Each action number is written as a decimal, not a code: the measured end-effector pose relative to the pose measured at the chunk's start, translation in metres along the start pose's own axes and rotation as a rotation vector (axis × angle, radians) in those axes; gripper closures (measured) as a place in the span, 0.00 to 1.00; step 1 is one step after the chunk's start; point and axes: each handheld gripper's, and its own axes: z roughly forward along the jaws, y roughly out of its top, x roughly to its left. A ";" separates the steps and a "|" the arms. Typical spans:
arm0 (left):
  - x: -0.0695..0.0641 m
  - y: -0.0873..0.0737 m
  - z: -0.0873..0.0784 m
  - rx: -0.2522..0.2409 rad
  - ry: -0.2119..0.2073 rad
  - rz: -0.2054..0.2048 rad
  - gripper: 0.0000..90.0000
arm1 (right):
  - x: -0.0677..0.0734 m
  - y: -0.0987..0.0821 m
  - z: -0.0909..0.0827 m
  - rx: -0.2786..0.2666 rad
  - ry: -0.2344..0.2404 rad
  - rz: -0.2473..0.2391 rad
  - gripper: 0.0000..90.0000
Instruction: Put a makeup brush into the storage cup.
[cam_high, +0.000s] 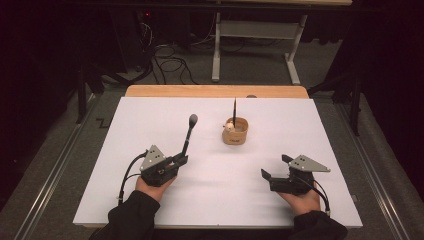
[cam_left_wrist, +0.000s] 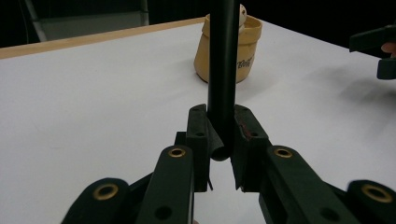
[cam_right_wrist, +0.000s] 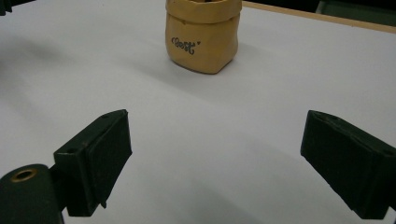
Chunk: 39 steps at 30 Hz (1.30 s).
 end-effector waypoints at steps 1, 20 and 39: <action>0.000 0.000 0.000 -0.001 -0.001 0.000 0.88 | 0.000 0.000 0.000 -0.003 0.002 -0.001 0.10; -0.010 0.012 0.001 -0.012 -0.037 0.012 0.88 | 0.000 -0.001 0.001 0.010 0.007 -0.006 0.11; -0.049 0.013 0.024 -0.060 -0.140 0.039 0.88 | 0.003 0.003 -0.002 -0.027 0.018 -0.005 0.13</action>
